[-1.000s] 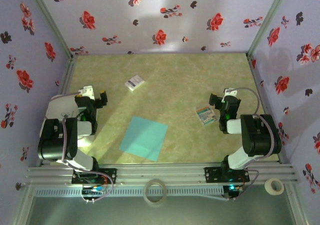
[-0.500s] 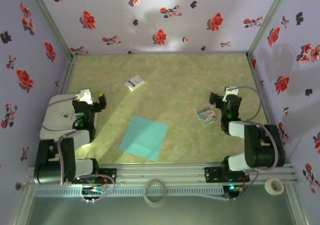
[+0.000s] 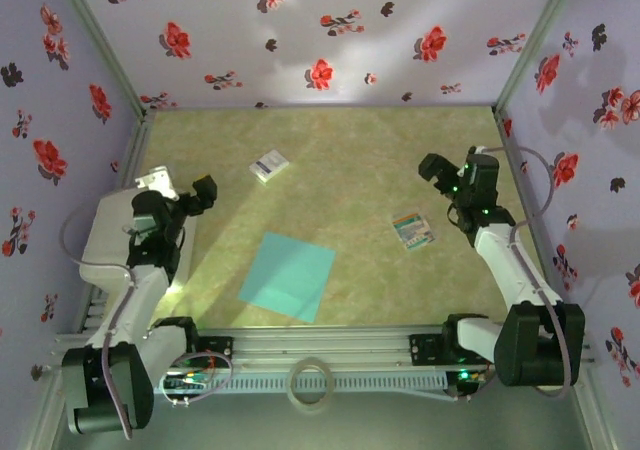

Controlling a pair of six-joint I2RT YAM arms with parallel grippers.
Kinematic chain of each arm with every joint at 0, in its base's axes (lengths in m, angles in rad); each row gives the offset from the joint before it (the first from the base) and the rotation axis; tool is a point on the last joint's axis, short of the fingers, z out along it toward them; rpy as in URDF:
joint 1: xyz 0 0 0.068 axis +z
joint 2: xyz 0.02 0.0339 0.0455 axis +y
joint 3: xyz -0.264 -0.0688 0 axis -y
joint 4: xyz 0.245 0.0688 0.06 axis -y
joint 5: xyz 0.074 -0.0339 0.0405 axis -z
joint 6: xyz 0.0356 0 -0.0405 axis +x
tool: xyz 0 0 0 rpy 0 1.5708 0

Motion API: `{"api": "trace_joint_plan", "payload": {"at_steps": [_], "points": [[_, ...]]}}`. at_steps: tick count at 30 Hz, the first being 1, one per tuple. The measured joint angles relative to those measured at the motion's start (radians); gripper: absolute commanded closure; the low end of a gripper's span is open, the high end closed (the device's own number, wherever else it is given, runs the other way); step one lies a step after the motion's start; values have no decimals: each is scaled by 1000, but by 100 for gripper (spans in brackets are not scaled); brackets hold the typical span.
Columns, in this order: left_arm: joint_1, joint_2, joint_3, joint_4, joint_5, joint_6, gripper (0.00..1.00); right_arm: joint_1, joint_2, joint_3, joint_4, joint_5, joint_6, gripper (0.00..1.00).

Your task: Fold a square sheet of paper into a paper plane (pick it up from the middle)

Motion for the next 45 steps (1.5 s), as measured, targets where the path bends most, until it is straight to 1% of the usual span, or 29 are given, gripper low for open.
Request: {"api": "trace_joint_plan", "payload": {"at_steps": [2,3,7,13,16,19,27,30,33,35,39,45], "points": [[-26,19,32,-36,58,-50,0,10,-7,-27,-8,-101,42,1],[-48,26,43,-51,75,-68,0,18,-15,-42,-18,-132,55,1],[-195,54,71,-116,122,-115,0,68,-85,-107,-78,-209,82,1],[-387,103,84,-239,123,-126,0,144,-179,-138,-159,-225,89,1],[-478,118,86,-300,123,-126,3,174,-198,-147,-177,-225,94,1],[-541,140,92,-357,122,-126,6,204,-199,-157,-196,-224,99,1],[-666,222,136,-481,99,-118,13,230,-199,-172,-231,-225,101,1],[-703,262,159,-498,89,-117,15,233,-199,-174,-233,-225,101,1],[-745,318,177,-502,81,-118,20,241,-199,-175,-233,-224,101,1],[-768,361,191,-507,76,-117,20,242,-199,-178,-233,-224,101,1],[-799,433,216,-514,63,-117,21,243,-199,-185,-239,-224,109,1],[-819,478,239,-537,60,-117,21,243,-199,-186,-252,-216,117,1]]}}
